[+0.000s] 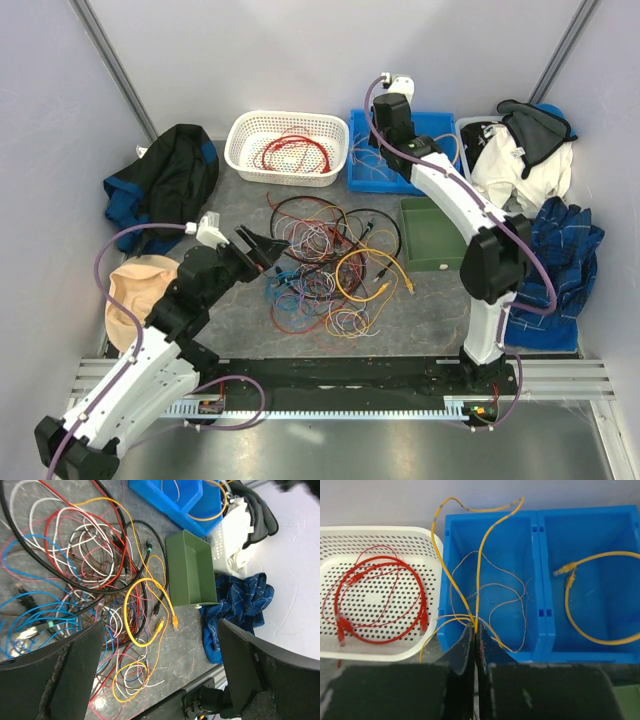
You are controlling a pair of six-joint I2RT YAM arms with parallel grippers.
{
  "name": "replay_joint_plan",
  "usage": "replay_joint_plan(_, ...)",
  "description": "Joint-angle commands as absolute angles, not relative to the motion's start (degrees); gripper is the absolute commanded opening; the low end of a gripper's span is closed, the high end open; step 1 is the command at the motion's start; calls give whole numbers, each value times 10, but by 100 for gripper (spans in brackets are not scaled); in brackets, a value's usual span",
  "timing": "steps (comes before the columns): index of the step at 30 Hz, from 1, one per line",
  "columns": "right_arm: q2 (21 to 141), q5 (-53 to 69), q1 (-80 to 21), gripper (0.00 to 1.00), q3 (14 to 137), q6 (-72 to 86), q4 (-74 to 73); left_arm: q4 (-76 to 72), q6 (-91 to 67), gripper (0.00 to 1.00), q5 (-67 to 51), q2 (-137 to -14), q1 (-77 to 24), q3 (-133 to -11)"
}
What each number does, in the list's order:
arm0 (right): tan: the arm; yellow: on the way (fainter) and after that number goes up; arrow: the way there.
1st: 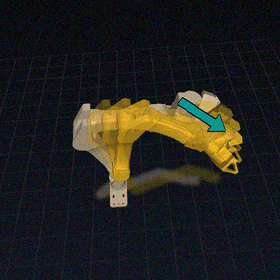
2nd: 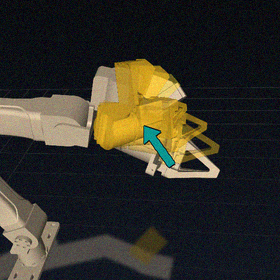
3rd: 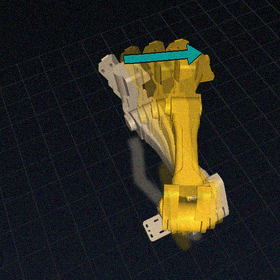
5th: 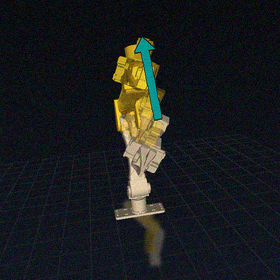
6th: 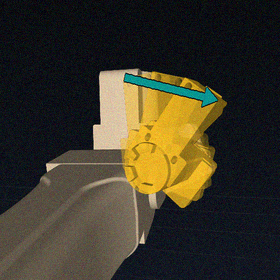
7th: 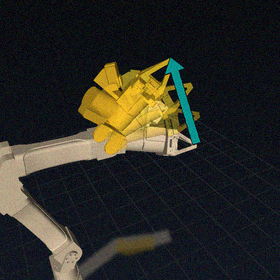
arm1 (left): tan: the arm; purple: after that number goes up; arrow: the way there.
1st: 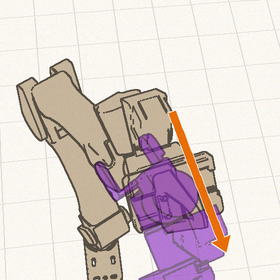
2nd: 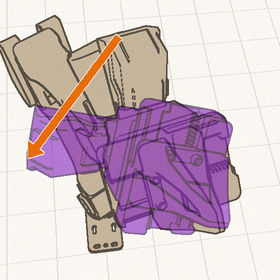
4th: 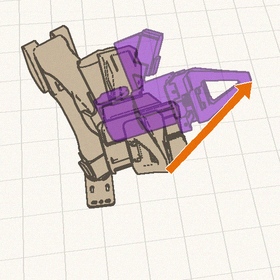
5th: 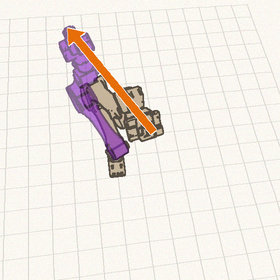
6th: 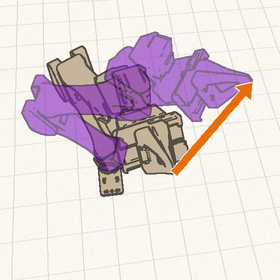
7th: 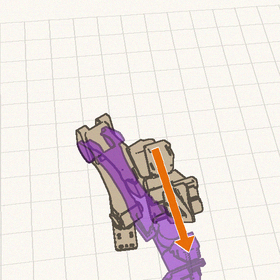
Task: Untangle the cables
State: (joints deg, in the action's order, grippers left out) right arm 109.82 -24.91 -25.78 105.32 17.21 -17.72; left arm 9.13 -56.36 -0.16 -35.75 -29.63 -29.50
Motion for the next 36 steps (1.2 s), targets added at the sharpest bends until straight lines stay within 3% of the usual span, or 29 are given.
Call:
replay_joint_plan(1, 1146, -243, -237, 0, 1138, 170, -147, 176, -514, 100, 56, -299, -297, -337)
replay_joint_plan(9, 1262, -224, -188, 0, 1230, 185, -159, 218, -471, 100, 114, -219, -297, -347)
replay_joint_plan(22, 1343, -198, -178, 1, 1247, 180, -159, 220, -475, 100, 124, -277, -297, -336)
replay_joint_plan(24, 1341, -194, -178, 26, 1252, 178, -163, 220, -478, 100, 130, -273, -297, -334)
replay_joint_plan(25, 1333, -197, -178, 52, 1250, 178, -162, 219, -480, 100, 130, -272, -297, -335)
replay_joint_plan(28, 1294, -230, -185, 77, 1231, 181, -157, 219, -480, 100, 132, -276, -298, -339)
replay_joint_plan(31, 1235, -266, -204, 89, 1187, 174, -134, 218, -482, 100, 130, -280, -297, -342)
replay_joint_plan(36, 1128, -308, -244, 91, 1075, 188, -135, 214, -493, 100, 106, -287, -297, -339)
